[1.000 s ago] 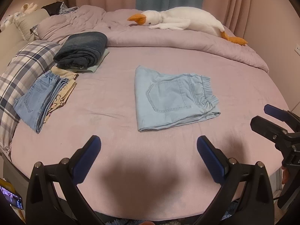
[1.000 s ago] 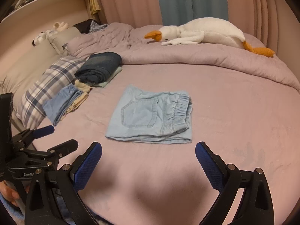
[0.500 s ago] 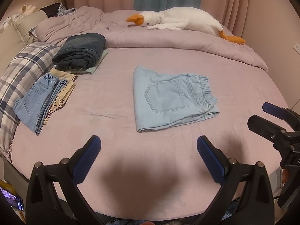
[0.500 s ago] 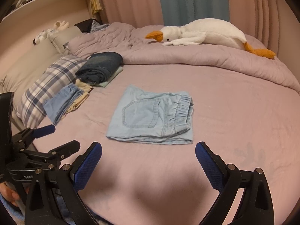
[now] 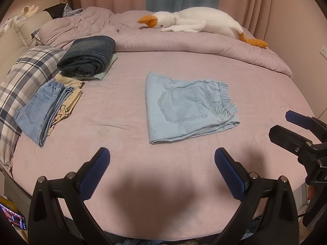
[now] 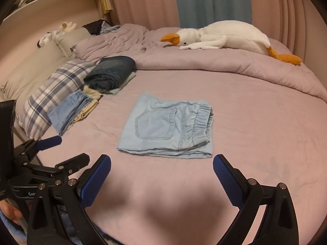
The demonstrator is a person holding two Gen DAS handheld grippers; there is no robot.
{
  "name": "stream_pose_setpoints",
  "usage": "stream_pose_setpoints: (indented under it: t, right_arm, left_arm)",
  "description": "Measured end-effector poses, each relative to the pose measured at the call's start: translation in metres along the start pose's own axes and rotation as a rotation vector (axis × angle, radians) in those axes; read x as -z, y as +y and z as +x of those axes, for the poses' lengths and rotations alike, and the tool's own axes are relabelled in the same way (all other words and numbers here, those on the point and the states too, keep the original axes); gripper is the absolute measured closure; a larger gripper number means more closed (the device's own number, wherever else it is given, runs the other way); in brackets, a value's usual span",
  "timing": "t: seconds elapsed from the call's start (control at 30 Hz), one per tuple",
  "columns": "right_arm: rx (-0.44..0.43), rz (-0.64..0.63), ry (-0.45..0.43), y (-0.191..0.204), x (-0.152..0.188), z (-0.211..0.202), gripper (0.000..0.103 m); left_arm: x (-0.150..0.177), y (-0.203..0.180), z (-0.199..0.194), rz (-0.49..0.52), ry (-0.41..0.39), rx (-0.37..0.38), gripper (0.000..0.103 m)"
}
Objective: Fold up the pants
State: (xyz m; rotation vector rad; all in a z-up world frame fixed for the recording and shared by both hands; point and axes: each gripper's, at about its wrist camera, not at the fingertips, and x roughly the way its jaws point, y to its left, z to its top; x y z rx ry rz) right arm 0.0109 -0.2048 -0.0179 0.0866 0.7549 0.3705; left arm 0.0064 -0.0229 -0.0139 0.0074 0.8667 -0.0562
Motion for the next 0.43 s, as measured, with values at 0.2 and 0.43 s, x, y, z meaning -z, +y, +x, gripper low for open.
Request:
stream_pose_setpoints:
  t: [0.2,0.43]
  right_arm:
    - [-0.008,-0.002,-0.007,0.0014,-0.0008,-0.0006,0.004]
    - [-0.013,-0.003,-0.01,0.0002,-0.0014,-0.0022,0.004]
  left_arm:
    - [-0.0005,0.0016,0.0014,0.006,-0.001,-0.003,0.001]
    - [-0.0021,0.0037,-0.0005,0.009,-0.004,-0.005,0.001]
